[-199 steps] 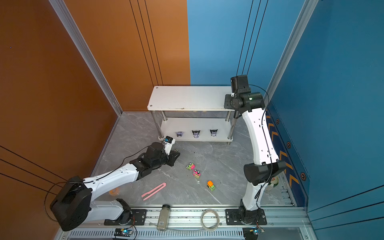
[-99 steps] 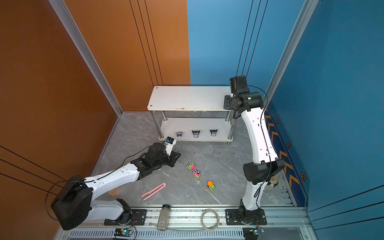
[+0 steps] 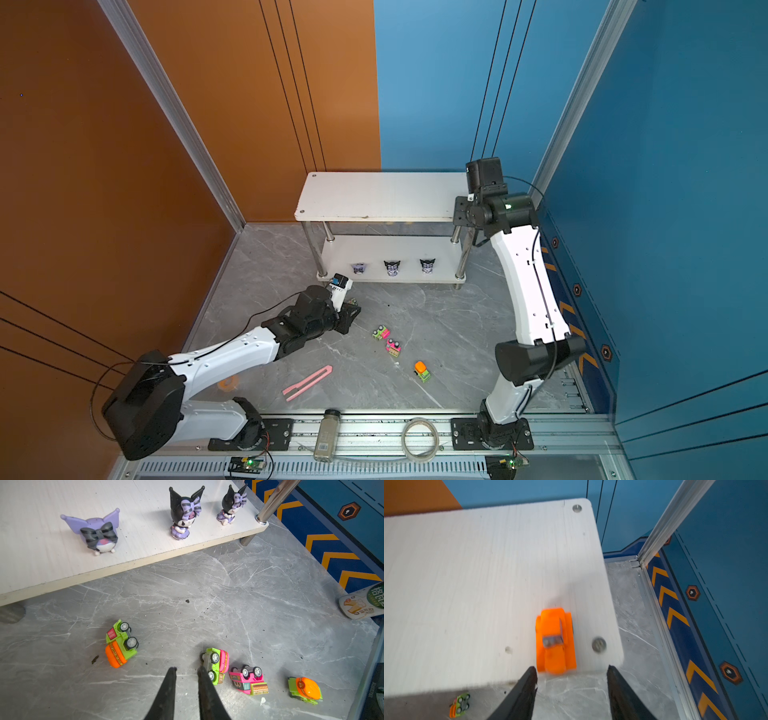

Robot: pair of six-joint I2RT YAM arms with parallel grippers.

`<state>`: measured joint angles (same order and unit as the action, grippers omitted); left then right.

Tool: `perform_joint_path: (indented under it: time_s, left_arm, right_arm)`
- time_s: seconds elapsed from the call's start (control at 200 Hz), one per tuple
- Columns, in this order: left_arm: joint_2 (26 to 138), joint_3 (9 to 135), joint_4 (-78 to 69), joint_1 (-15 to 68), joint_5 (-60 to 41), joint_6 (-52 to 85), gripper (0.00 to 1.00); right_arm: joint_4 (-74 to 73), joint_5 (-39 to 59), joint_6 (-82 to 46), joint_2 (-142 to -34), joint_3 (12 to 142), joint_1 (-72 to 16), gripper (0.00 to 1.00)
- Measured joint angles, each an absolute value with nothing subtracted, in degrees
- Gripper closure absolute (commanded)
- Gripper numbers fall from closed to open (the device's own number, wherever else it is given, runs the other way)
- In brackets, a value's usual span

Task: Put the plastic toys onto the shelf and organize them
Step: 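Set the orange car on the top shelf and open the right gripper, then lower the right gripper over the orange-and-green toy car on the floor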

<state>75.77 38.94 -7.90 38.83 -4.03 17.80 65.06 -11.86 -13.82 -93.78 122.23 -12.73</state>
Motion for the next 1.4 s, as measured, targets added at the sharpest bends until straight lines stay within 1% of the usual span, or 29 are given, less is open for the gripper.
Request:
perform_joint_path:
  time_s: [0.09,0.175,0.26,0.345,0.406,0.496,0.536,0.591,0.671,0.736,0.756,0.771,0.786,0.791,0.806,0.866,0.931,0.976,1.036,1.111,1.402]
  left_arm:
    - [75.77,38.94,-7.95,38.89,-3.92,17.82,0.77]
    - [75.94,38.94,-8.05,39.09,-3.88,17.82,0.77]
    - [76.58,38.96,-8.12,39.09,-3.88,17.82,0.77]
    - [77.38,38.96,-8.08,39.13,-3.9,17.8,0.77]
    - [77.89,39.03,-8.01,39.13,-3.92,17.8,0.77]
    - [78.48,39.18,-8.08,39.22,-3.95,17.82,0.77]
    - [78.74,39.22,-8.12,39.38,-3.97,17.82,0.77]
    - [79.09,39.27,-8.19,39.7,-4.05,17.82,0.77]
    - [79.85,39.29,-8.32,40.14,-4.1,17.85,0.78]
    - [80.62,39.42,-8.32,40.38,-4.1,17.87,0.78]
    - [80.84,39.46,-8.32,40.47,-4.1,17.87,0.77]
    - [80.95,39.48,-8.32,40.49,-4.1,17.87,0.77]
    - [81.06,39.53,-8.32,40.56,-4.1,17.87,0.77]
    - [81.08,39.53,-8.29,40.56,-4.1,17.85,0.77]
    - [81.14,39.53,-8.32,40.58,-4.1,17.87,0.77]
    - [81.19,39.53,-8.32,40.62,-4.1,17.87,0.77]
    - [81.19,39.57,-8.32,40.62,-4.08,17.87,0.77]
    - [81.19,39.57,-8.32,40.62,-4.08,17.87,0.77]
    - [81.19,39.57,-8.32,40.62,-4.08,17.87,0.77]
    - [81.19,39.57,-8.29,40.62,-4.08,17.89,0.78]
    - [81.56,40.18,-8.32,40.62,-4.1,18.04,0.77]
  right_arm:
    - [62.24,-13.61,-14.81,-82.98,111.0,-14.61,0.42]
    - [59.96,-15.18,-16.21,-72.14,100.25,-17.3,0.44]
    - [59.53,-16.12,-17.63,-64.86,92.38,-19.99,0.46]
    - [59.51,-16.84,-19.2,-61.06,86.37,-22.68,0.54]
    - [59.53,-16.78,-20.1,-59.94,82.5,-24.32,0.65]
    - [59.35,-15.62,-22.02,-59.72,77.01,-26.24,0.84]
    - [59.24,-14.7,-22.61,-59.72,74.37,-27.07,0.88]
    - [58.74,-13.17,-24.05,-59.79,70.7,-28.36,0.89]
    - [57.52,-10.35,-25.3,-61.04,65.08,-30.87,0.85]
    - [56.62,-8.49,-26.39,-63.96,61.19,-33.67,0.77]
    - [56.36,-7.99,-26.33,-64.97,60.38,-34.5,0.71]
    - [56.21,-7.53,-26.85,-65.93,59.77,-35.11,0.69]
    - [55.96,-7.09,-26.7,-66.96,59.2,-35.94,0.63]
    - [55.88,-7.03,-26.74,-67.42,58.96,-36.27,0.63]
    - [55.66,-6.59,-27.29,-68.49,58.48,-37.08,0.57]
    - [55.2,-5.69,-27.24,-71.99,57.19,-40.21,0.46]
    - [54.92,-4.6,-27.14,-74.76,56.42,-43.44,0.37]
    - [54.78,-3.66,-27.14,-75.96,56.12,-45.23,0.34]
    - [54.39,-2.7,-26.98,-76.73,55.48,-46.59,0.32]
    - [53.19,-1.15,-27.07,-77.38,54.0,-47.29,0.32]
    - [47.83,3.42,-27.31,-84.88,48.01,-48.45,0.39]
